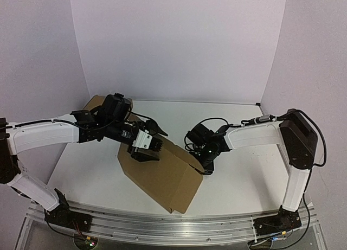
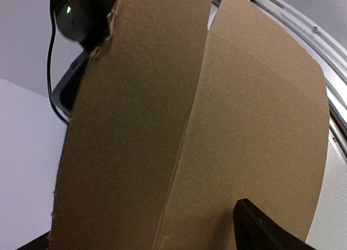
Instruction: Fold the paper box
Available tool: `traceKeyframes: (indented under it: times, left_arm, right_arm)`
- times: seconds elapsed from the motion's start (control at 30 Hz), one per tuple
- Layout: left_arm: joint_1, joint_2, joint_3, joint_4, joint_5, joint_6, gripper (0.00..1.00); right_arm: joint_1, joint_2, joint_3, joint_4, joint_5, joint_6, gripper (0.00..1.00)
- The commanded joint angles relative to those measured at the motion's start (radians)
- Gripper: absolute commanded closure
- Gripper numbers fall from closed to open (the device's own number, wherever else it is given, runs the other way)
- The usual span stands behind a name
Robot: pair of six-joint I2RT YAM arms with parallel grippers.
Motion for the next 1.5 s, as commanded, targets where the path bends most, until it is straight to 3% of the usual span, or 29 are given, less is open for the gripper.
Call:
traceKeyframes:
  times: [0.0,0.3,0.5,0.67,0.87,1.0,1.07,1.17,1.27,1.37,1.47]
  left_arm:
    - [0.01,0.014,0.021,0.079,-0.148,-0.215,0.04]
    - [0.145,-0.043,0.126,0.071,-0.106,-0.529,0.0]
    - [0.16,-0.104,0.171,0.032,0.013,-0.534,0.0]
    - [0.18,-0.124,0.242,0.023,-0.124,-0.617,0.0]
    - [0.269,-0.181,0.271,-0.124,-0.084,-0.594,0.01]
    - [0.326,-0.275,0.203,-0.367,0.126,-0.404,0.16]
    - [0.329,-0.298,0.173,-0.518,0.159,-0.343,0.29]
    - [0.329,-0.29,0.092,-0.619,0.144,-0.281,0.41]
    - [0.327,-0.236,-0.001,-0.575,0.068,-0.265,0.45]
    - [0.327,-0.171,-0.05,-0.372,0.036,-0.297,0.43]
    - [0.322,-0.094,-0.048,-0.225,0.045,-0.341,0.45]
  right_arm:
    - [-0.03,-0.065,-0.05,-0.003,0.049,0.132,0.33]
    - [-0.061,-0.054,-0.059,0.0,-0.022,0.093,0.35]
    - [-0.067,-0.028,-0.062,0.016,-0.092,0.033,0.4]
    - [-0.07,-0.054,-0.081,0.014,-0.117,0.055,0.41]
    - [-0.076,-0.11,-0.05,-0.072,-0.101,-0.041,0.34]
    - [-0.104,-0.145,0.027,-0.241,-0.106,-0.171,0.28]
    - [-0.123,-0.163,0.077,-0.32,-0.162,-0.247,0.26]
    - [-0.145,-0.174,0.151,-0.407,-0.218,-0.343,0.24]
    - [-0.171,-0.147,0.223,-0.431,-0.184,-0.409,0.24]
    - [-0.189,-0.024,0.314,-0.424,-0.103,-0.442,0.29]
    - [-0.192,0.088,0.425,-0.41,-0.126,-0.461,0.37]
